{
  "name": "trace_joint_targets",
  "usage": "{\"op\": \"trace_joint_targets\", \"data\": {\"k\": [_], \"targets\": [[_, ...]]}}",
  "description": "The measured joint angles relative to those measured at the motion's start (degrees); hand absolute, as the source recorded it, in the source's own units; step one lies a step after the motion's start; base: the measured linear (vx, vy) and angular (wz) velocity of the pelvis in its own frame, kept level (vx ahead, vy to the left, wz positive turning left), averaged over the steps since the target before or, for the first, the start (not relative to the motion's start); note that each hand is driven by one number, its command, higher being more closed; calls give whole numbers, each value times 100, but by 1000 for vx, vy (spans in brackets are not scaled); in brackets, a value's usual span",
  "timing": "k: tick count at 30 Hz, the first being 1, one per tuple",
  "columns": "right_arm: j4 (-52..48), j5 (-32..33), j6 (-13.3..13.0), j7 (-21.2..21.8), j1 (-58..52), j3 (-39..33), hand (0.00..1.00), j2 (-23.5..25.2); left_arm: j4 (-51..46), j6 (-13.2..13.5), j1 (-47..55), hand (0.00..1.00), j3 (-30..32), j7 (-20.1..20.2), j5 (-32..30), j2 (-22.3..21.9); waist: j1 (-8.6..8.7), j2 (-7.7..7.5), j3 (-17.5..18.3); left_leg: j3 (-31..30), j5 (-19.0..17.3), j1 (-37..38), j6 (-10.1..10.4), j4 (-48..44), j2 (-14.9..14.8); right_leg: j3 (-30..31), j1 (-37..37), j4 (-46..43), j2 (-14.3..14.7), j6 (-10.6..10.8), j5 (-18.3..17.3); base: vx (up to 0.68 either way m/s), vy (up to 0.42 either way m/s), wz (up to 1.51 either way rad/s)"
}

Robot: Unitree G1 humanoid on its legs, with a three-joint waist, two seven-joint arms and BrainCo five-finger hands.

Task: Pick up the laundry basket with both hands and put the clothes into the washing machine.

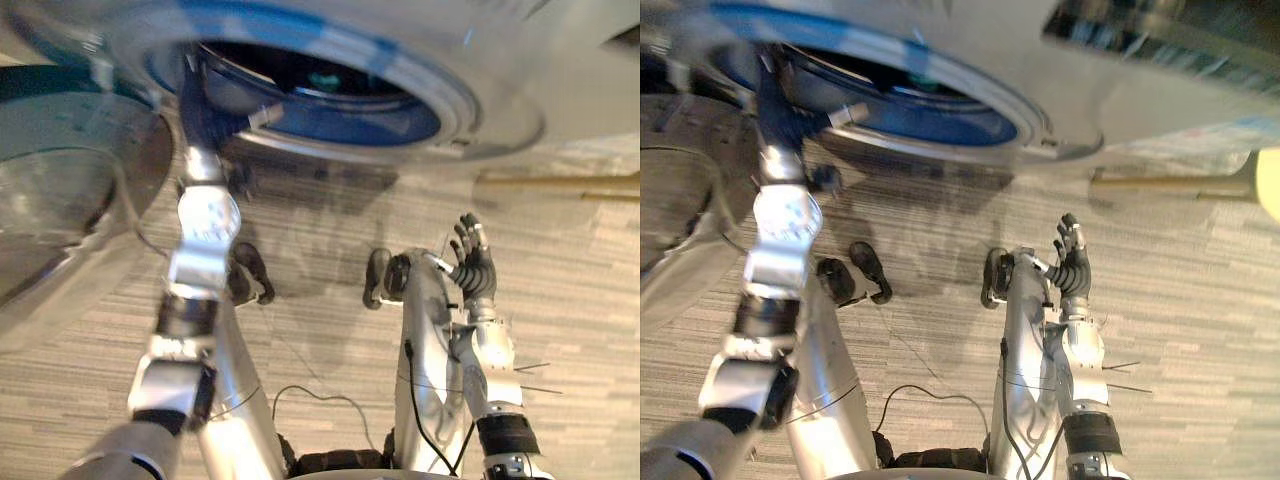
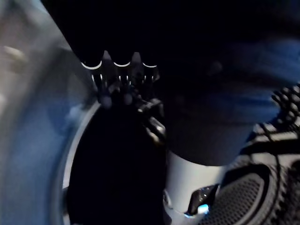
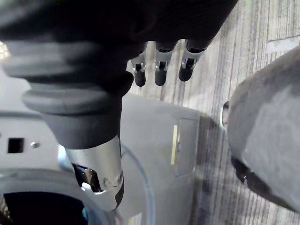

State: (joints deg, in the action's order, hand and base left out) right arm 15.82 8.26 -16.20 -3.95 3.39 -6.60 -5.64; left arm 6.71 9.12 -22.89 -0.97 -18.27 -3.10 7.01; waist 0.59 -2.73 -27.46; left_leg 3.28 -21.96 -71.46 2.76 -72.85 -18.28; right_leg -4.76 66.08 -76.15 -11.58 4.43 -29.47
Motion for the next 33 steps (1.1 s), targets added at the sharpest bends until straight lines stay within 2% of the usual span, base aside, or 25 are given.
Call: {"op": "trace_joint_targets", "data": {"k": [1, 3, 5, 7, 8, 9, 13, 16, 18, 19, 22, 27, 30, 31, 32, 33], "targets": [[122, -20, 27, -19, -68, -28, 0, -6, 84, 68, 243, 0, -75, 65, 152, -112, -16, 1, 120, 5, 41, 151, 19, 182, 65, -60, -170, 153, -53, -1, 1, 143, -72, 53], [652, -117, 139, -115, -243, -69, 0, -80, 538, 252, 947, 0, -274, 384, 647, -350, -153, 11, 355, 75, 208, 1004, 79, 863, 187, -306, -1102, 825, -139, -67, 78, 169, -52, 43], [1028, -181, 178, -116, -367, -68, 0, -95, 938, 285, 1321, 0, -377, 559, 754, -380, -163, 15, 550, 105, 311, 1510, 104, 1308, 306, -437, -1668, 1254, -178, -32, 139, 189, -32, 38], [1599, -263, 318, -123, -453, -62, 0, -90, 1704, 254, 1723, 0, -381, 822, 759, -404, -163, 9, 665, 181, 489, 2528, 128, 2084, 439, -662, -2751, 2083, -208, -3, 329, 207, -4, 36], [1716, -275, 333, -128, -507, -64, 0, -93, 1877, 250, 1827, 0, -368, 875, 759, -405, -170, 15, 753, 218, 532, 2707, 124, 2260, 458, -703, -2944, 2273, -208, 11, 395, 157, 18, 22], [1955, -308, 372, -130, -607, -60, 0, -80, 2168, 243, 2047, 0, -334, 965, 756, -419, -180, 14, 974, 297, 607, 3017, 121, 2587, 493, -765, -3262, 2633, -204, 40, 499, 145, 28, 13], [2458, -340, 534, -131, -851, -63, 0, -10, 3089, 136, 2348, 0, -82, 1173, 693, -459, -250, 18, 1328, 516, 824, 4060, 122, 3524, 556, -864, -4295, 3750, -105, 109, 911, 119, 34, -4], [2843, -338, 564, -124, -1055, -179, 0, 16, 3651, 84, 2469, 0, 86, 1245, 680, -425, -281, 27, 1717, 638, 1133, 4698, 118, 4404, 709, -939, -4931, 4697, -71, 186, 1291, 86, 17, 2], [3271, -339, 572, -114, -1013, -298, 0, -12, 4040, 64, 2520, 0, 164, 1324, 559, -347, -255, 39, 1954, 771, 1446, 5151, 100, 5151, 865, -932, -5294, 5407, -51, 233, 1616, 97, 25, -9], [3518, -341, 605, -103, -977, -333, 0, -65, 4228, 54, 2564, 0, 164, 1330, 448, -290, -189, 61, 2038, 816, 1650, 5412, 84, 5600, 973, -936, -5509, 5818, -43, 259, 1806, 82, 29, -5], [3806, -406, 681, -141, -763, -362, 0, -36, 4524, 7, 2623, 0, 163, 1328, 293, -192, -125, 109, 2088, 972, 2103, 6010, 69, 6570, 1158, -884, -5881, 6505, 26, 298, 2180, 70, 24, -17], [3944, -576, 702, -356, -353, 219, 0, 247, 4573, 21, 2482, 0, 71, 1284, 226, -163, -133, 114, 2109, 1191, 2509, 6298, 44, 7284, 1184, -733, -5894, 6934, 187, 217, 2598, -21, 27, -25], [3946, -678, 718, -387, -194, 469, 0, 287, 4574, 21, 2254, 0, 47, 1227, 230, -157, -119, 109, 2103, 1176, 2485, 6054, 0, 7074, 1131, -749, -5482, 6365, 165, 132, 2718, -100, 42, -2], [3946, -679, 721, -392, -203, 486, 0, 284, 4567, 22, 2219, 0, 47, 1201, 230, -161, -119, 101, 2099, 1146, 2457, 6013, -38, 7013, 1138, -735, -5474, 6353, 157, 179, 2754, -101, 72, 18], [3944, -679, 738, -437, -197, 488, 0, 288, 4550, 26, 2174, 0, 57, 1177, 230, -159, -138, 96, 2082, 1088, 2408, 5897, -183, 6957, 1103, -608, -5561, 6445, 160, 274, 2790, -105, 40, 42], [3929, -678, 758, -479, -170, 483, 0, 301, 4530, 31, 2143, 0, 83, 1169, 229, -158, -62, 103, 2024, 1036, 2431, 5838, -240, 6875, 1126, -498, -5438, 5567, 100, 246, 2330, -79, 46, 96]]}}
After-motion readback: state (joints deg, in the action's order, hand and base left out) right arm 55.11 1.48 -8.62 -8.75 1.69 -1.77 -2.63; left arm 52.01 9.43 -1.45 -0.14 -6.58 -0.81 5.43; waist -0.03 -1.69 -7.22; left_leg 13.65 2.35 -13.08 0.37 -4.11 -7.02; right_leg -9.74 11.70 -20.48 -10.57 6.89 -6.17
